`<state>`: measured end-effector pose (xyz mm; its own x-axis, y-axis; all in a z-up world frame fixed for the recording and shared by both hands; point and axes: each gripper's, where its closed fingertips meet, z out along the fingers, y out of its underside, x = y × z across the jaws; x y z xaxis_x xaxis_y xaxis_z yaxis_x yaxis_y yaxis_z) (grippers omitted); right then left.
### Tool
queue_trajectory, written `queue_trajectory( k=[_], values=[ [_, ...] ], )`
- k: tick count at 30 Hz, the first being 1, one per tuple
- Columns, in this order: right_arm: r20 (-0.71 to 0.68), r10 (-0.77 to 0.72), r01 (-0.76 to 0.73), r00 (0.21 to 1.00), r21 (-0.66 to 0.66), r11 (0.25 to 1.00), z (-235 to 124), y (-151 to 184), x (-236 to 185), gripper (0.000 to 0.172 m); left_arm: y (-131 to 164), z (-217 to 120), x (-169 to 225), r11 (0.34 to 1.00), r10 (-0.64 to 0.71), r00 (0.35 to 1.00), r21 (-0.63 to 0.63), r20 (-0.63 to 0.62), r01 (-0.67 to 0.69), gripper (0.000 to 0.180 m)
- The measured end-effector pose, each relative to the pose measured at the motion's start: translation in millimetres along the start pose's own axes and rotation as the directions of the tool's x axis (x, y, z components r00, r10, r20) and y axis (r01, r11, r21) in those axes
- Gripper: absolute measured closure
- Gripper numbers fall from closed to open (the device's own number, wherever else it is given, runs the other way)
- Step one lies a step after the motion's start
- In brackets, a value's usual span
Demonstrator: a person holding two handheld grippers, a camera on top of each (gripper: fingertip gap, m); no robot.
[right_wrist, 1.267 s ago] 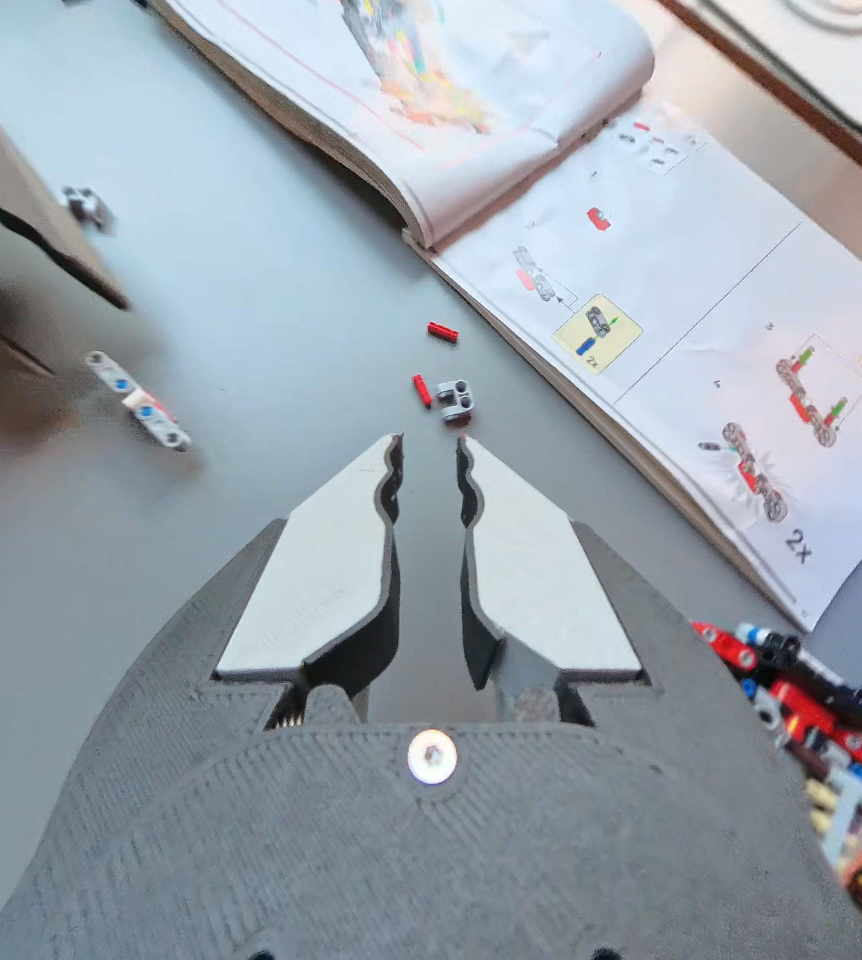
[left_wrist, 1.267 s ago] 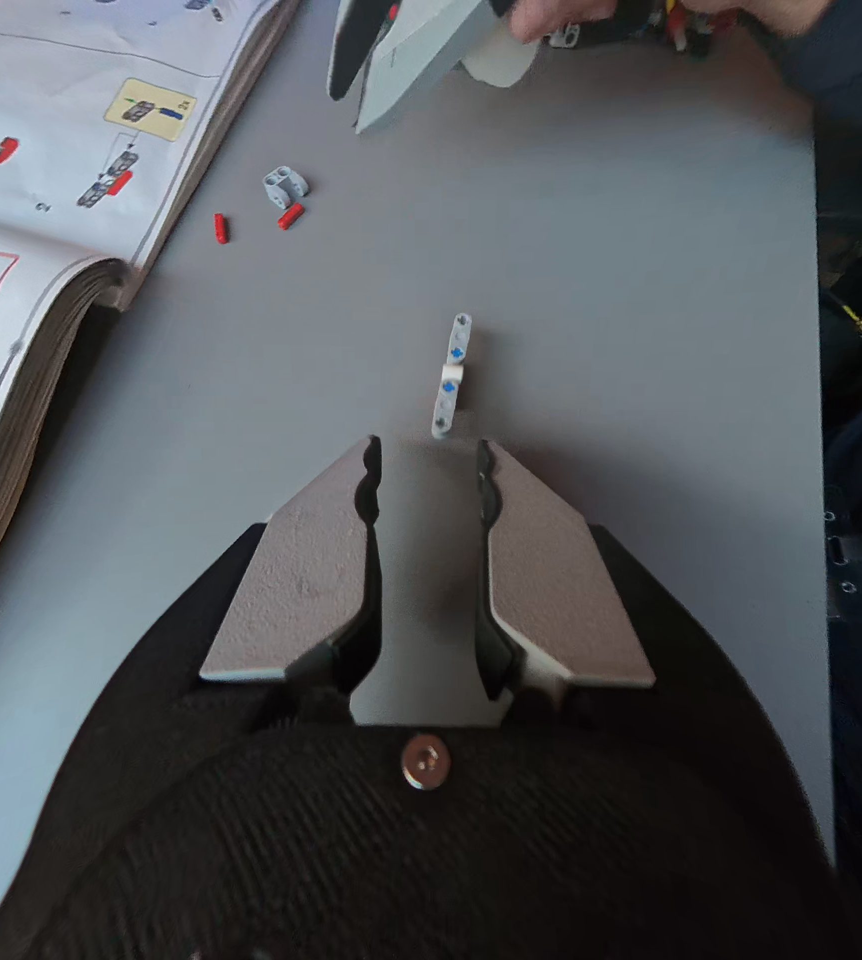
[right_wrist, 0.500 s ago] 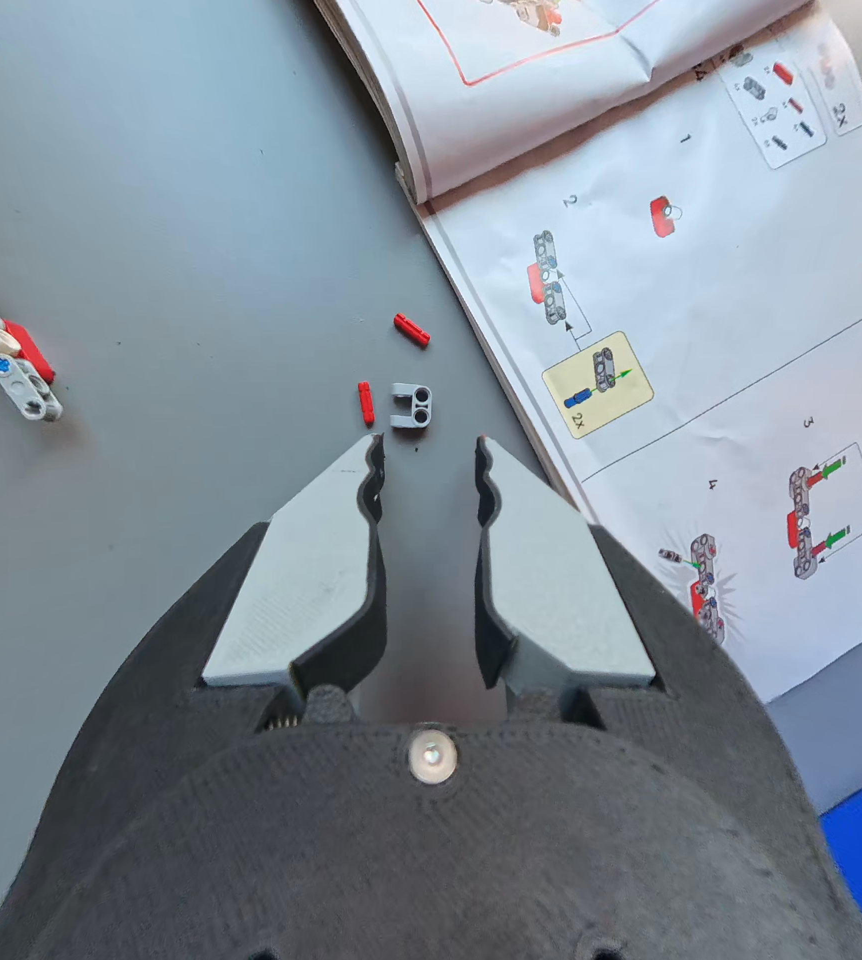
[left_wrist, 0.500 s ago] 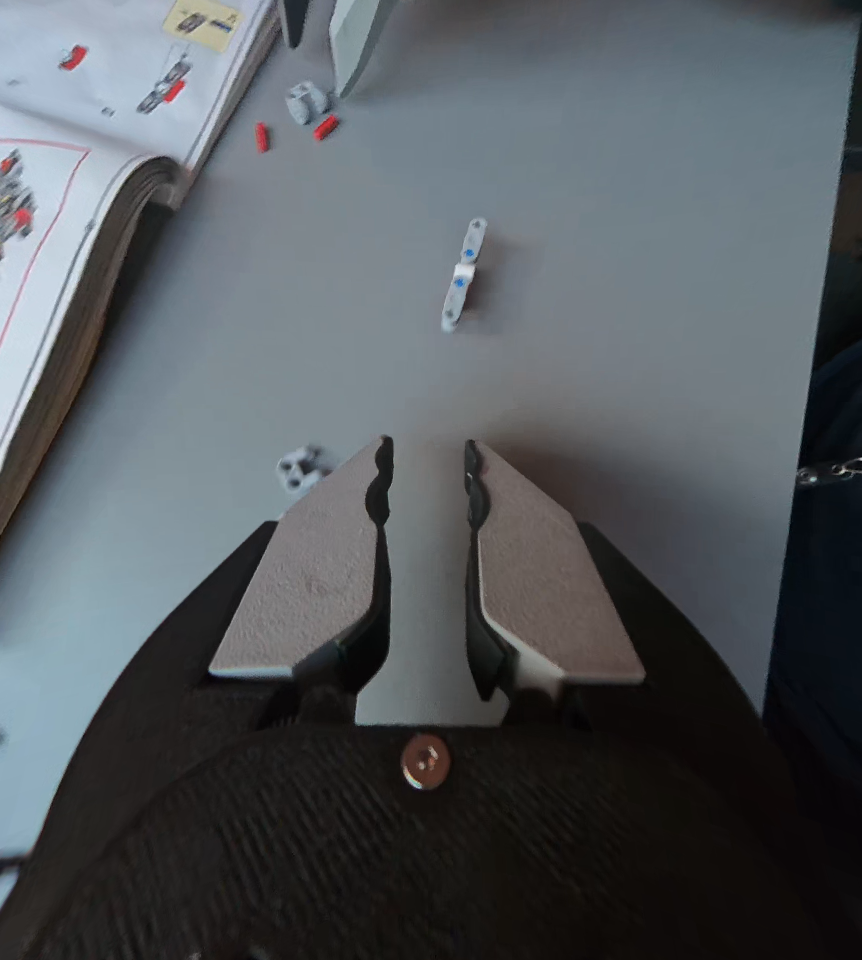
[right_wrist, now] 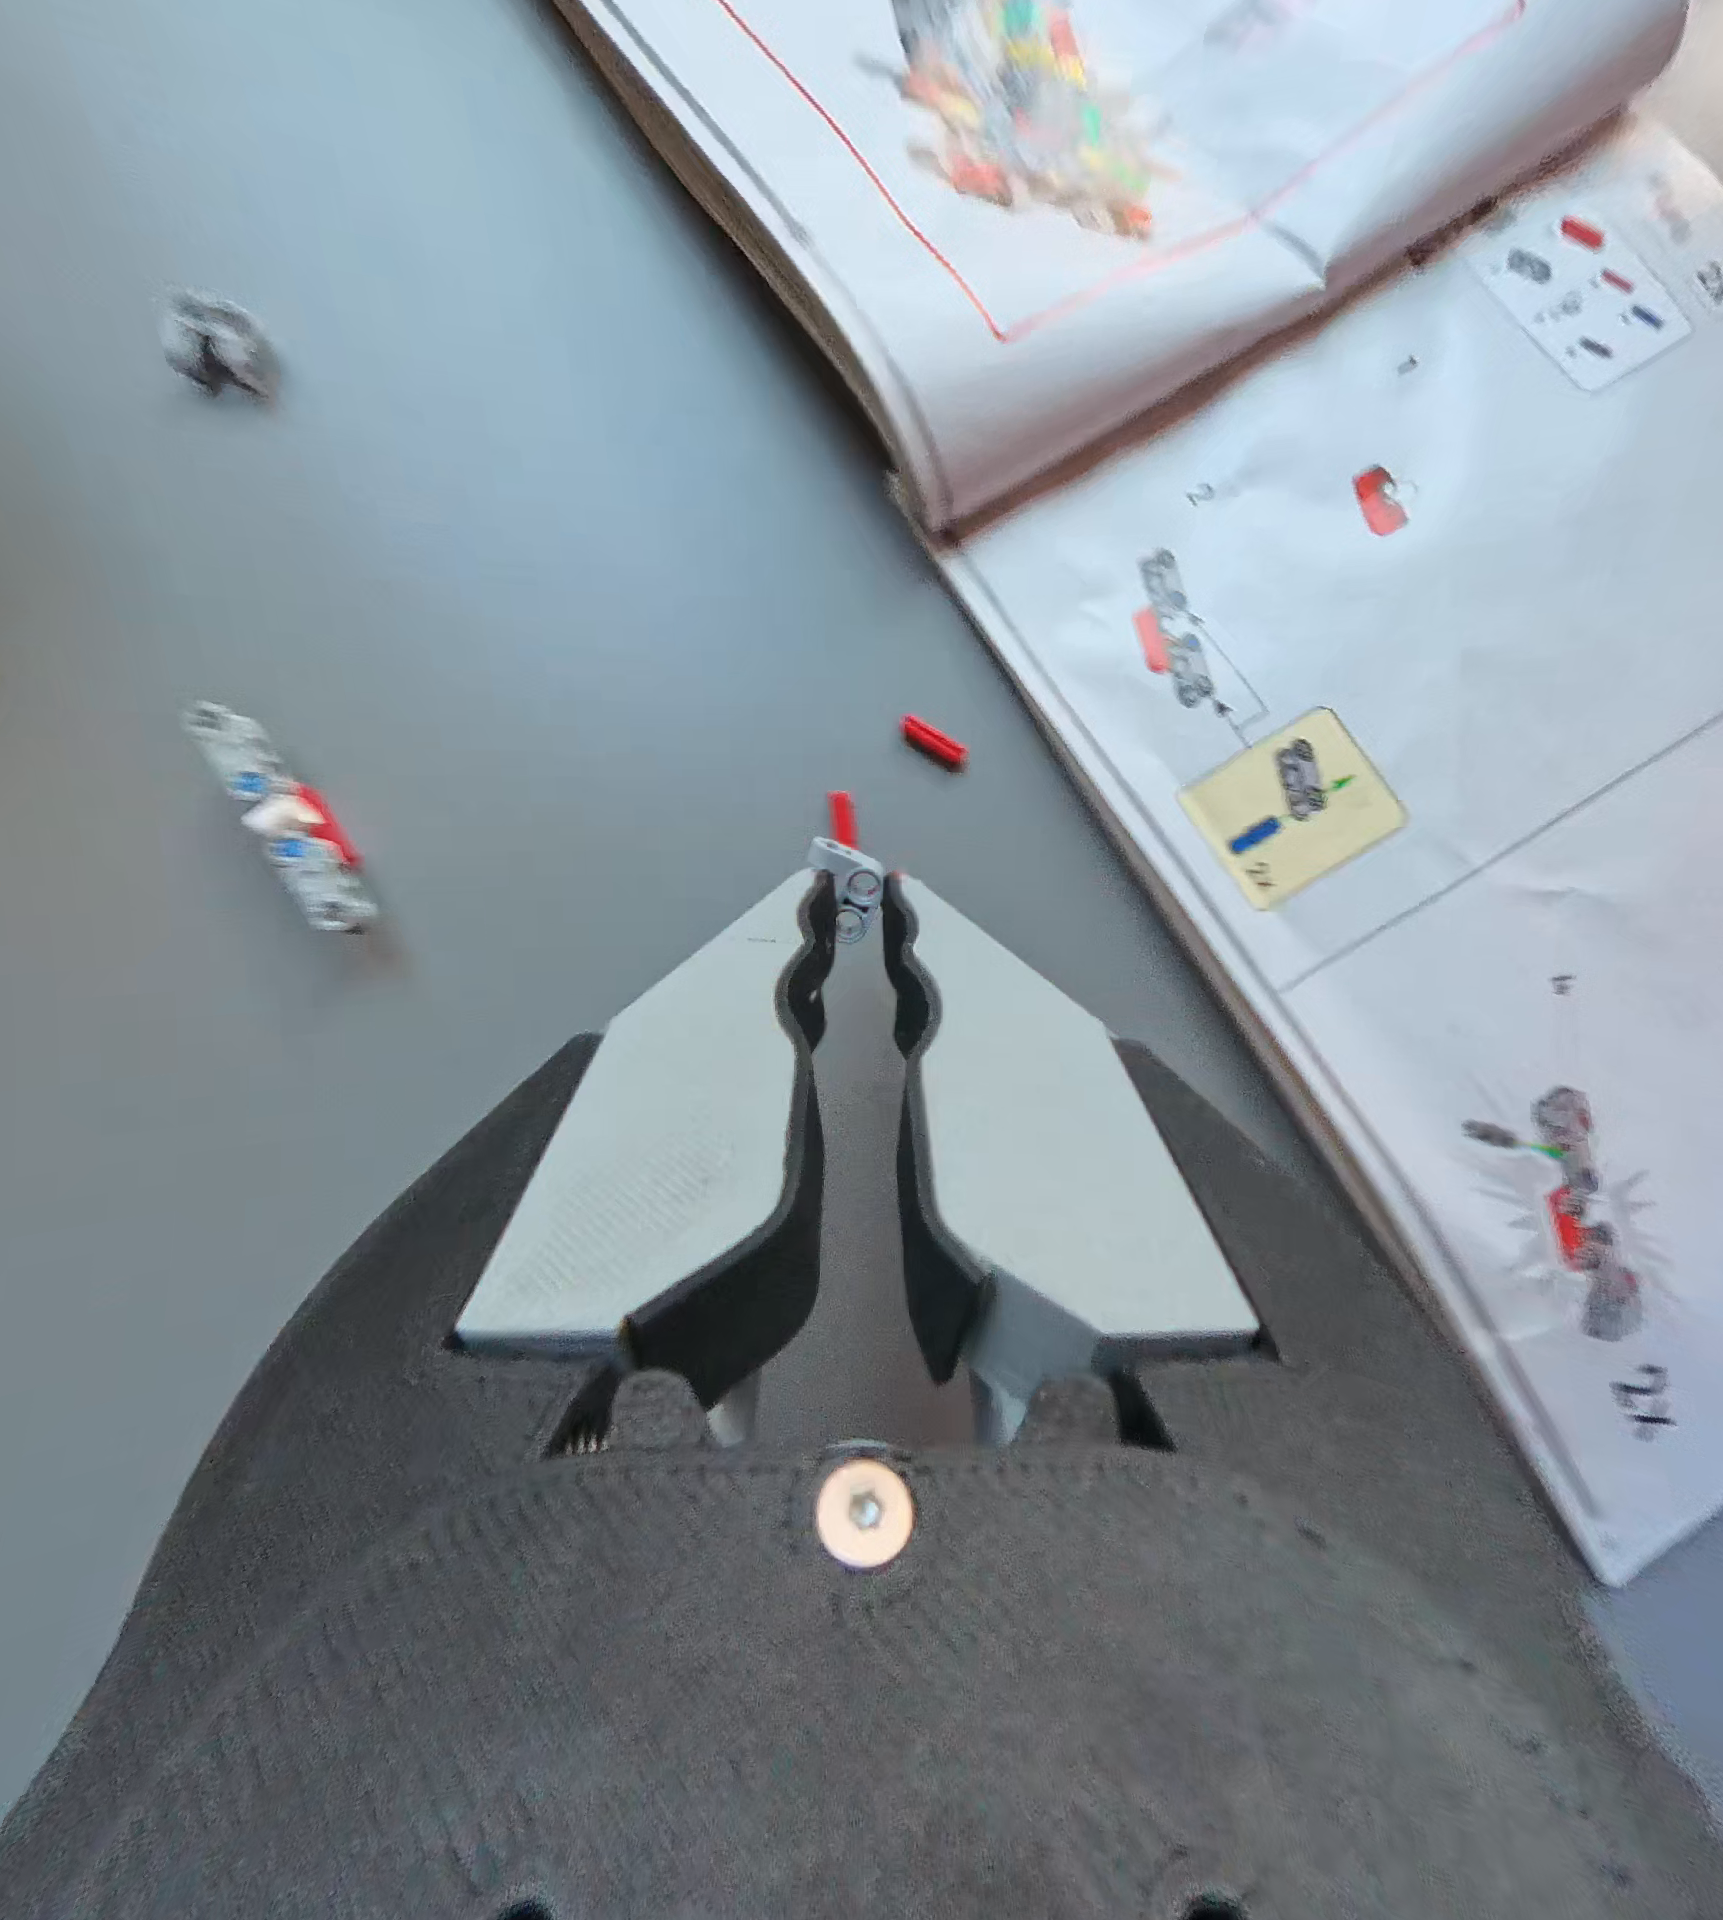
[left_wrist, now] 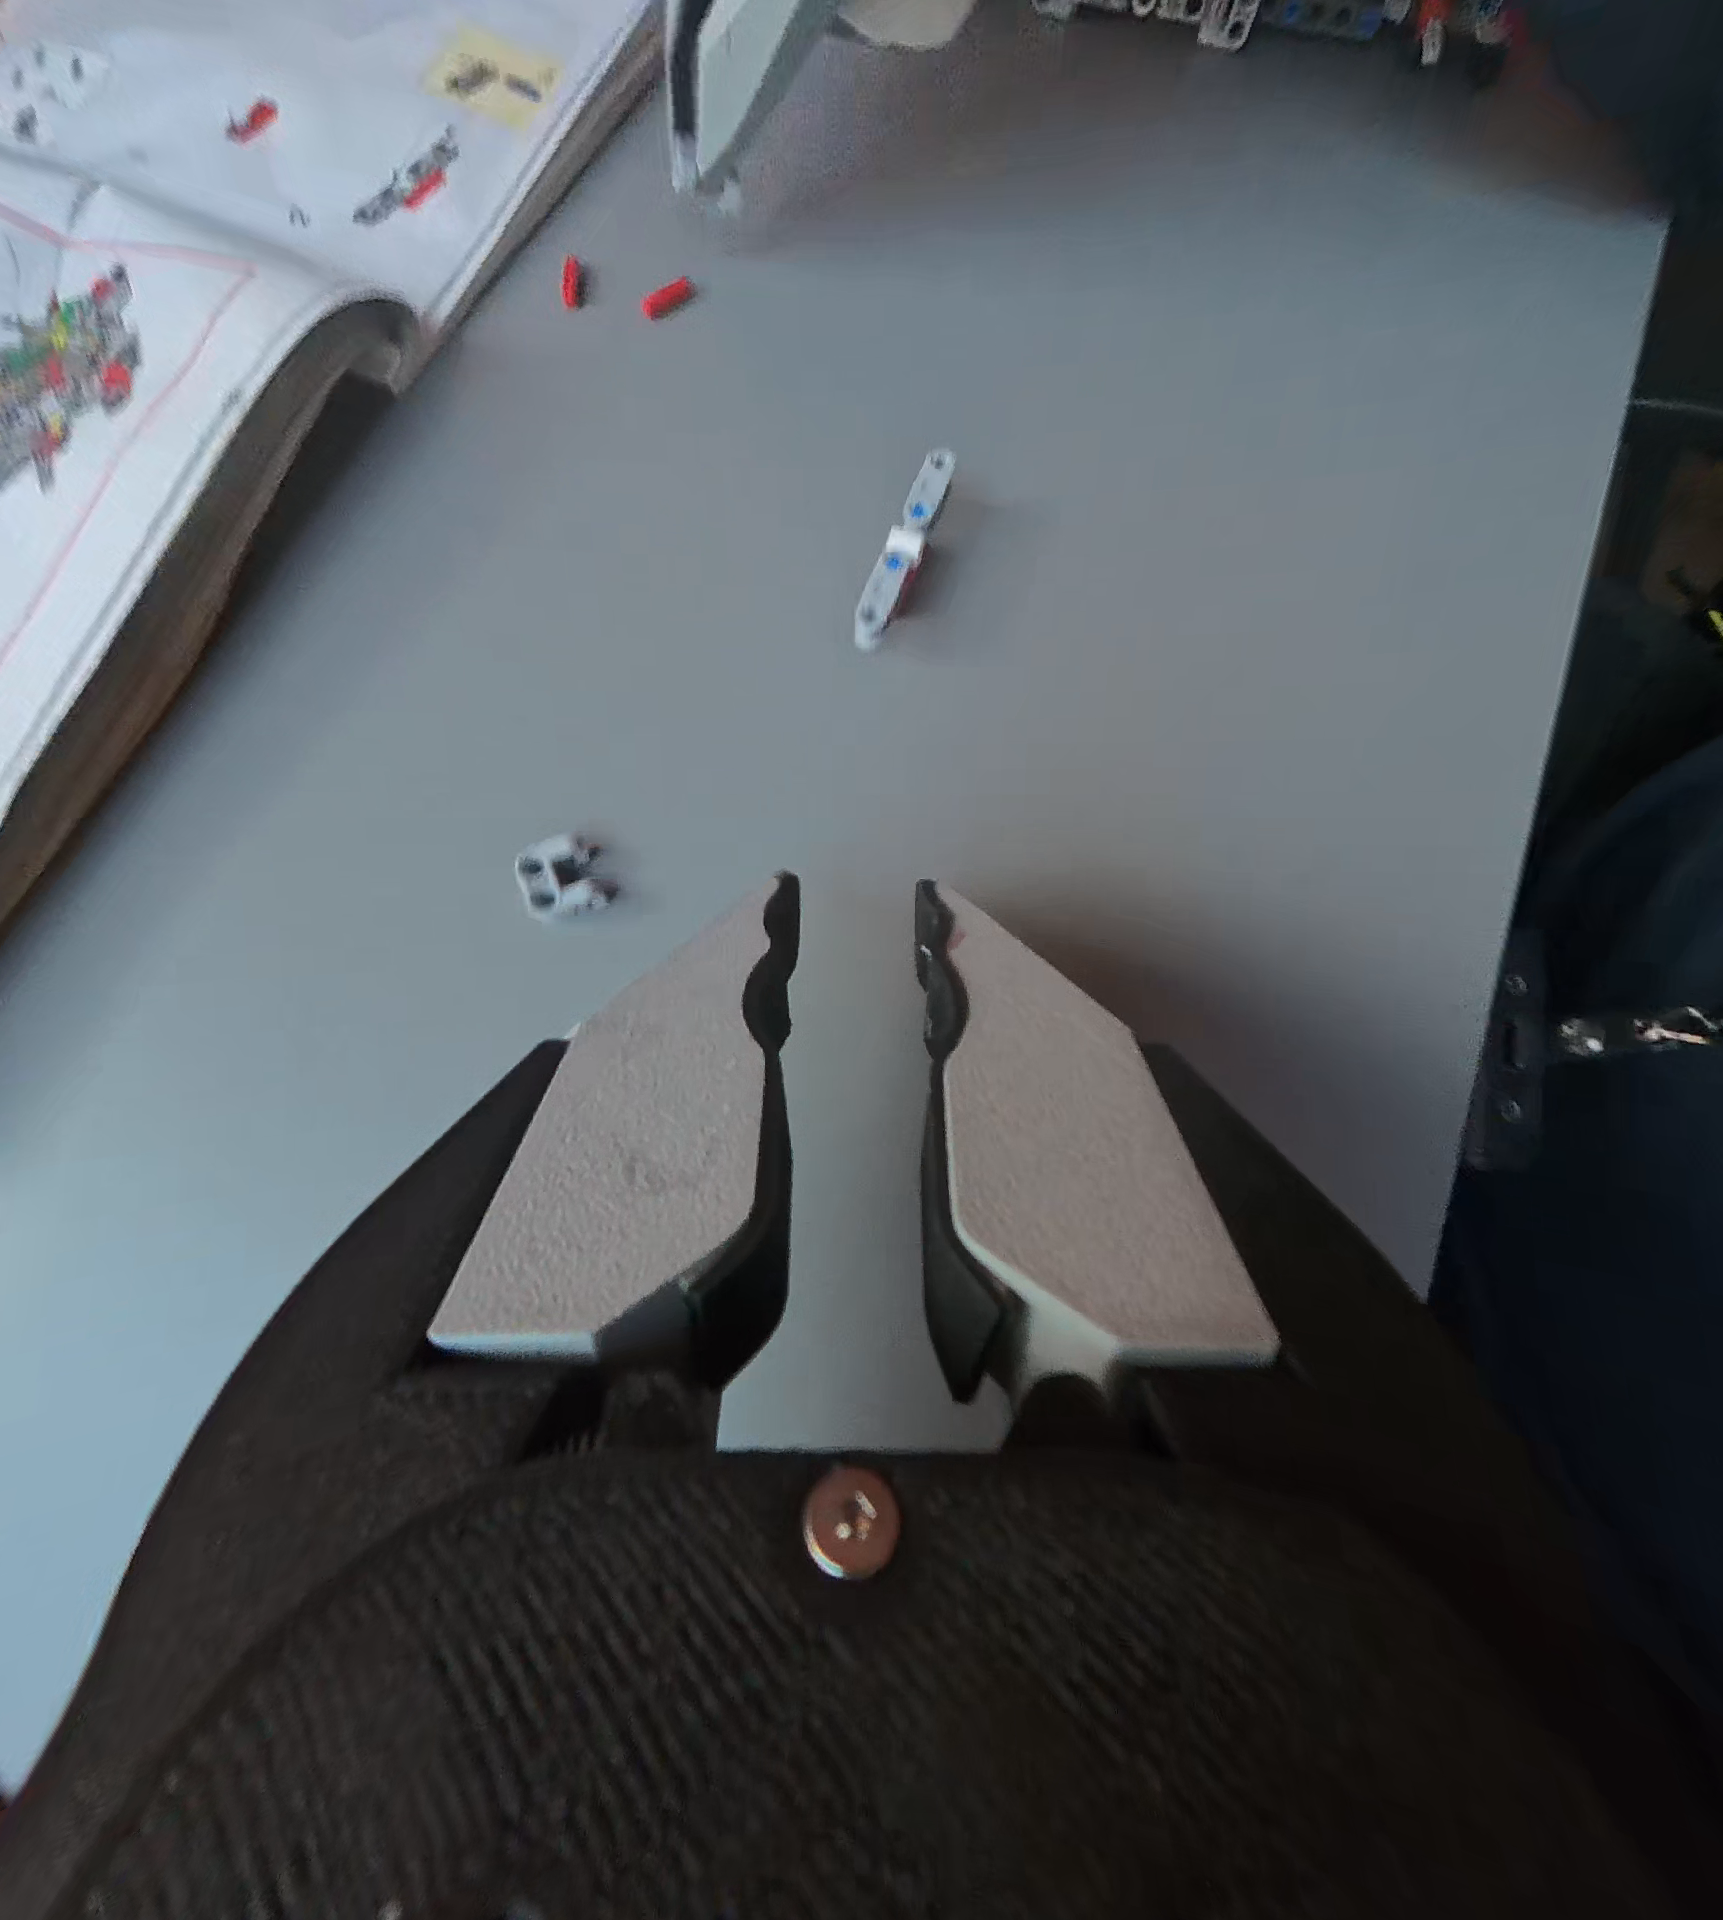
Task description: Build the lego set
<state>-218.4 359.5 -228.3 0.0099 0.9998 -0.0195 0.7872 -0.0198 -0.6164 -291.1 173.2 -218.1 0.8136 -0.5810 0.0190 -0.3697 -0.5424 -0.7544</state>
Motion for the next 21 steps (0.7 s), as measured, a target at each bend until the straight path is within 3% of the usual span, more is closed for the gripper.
queue_trajectory(
  k=[8, 13, 21],
  values=[
    [0.081, 0.015, -0.037, 0.997, 0.280, 0.959, -22.6, 7.7, -72.2, 0.165, -54.4, 46.6, 26.4, 0.998, 0.046, 0.999, 0.040, -0.001, -0.046, 0.165],
    [0.245, -0.002, -0.142, 0.969, 0.566, 0.812, -54.4, -12.0, -107.7, 0.166, -84.9, 65.3, 44.9, 0.994, -0.016, 0.999, 0.104, -0.029, 0.019, 0.161],
    [0.206, 0.036, -0.161, 0.978, 0.631, 0.759, -65.4, -14.5, -112.4, 0.166, -110.5, 74.7, 56.8, 0.977, -0.028, 0.999, 0.212, 0.043, 0.018, 0.165]
  ],
)
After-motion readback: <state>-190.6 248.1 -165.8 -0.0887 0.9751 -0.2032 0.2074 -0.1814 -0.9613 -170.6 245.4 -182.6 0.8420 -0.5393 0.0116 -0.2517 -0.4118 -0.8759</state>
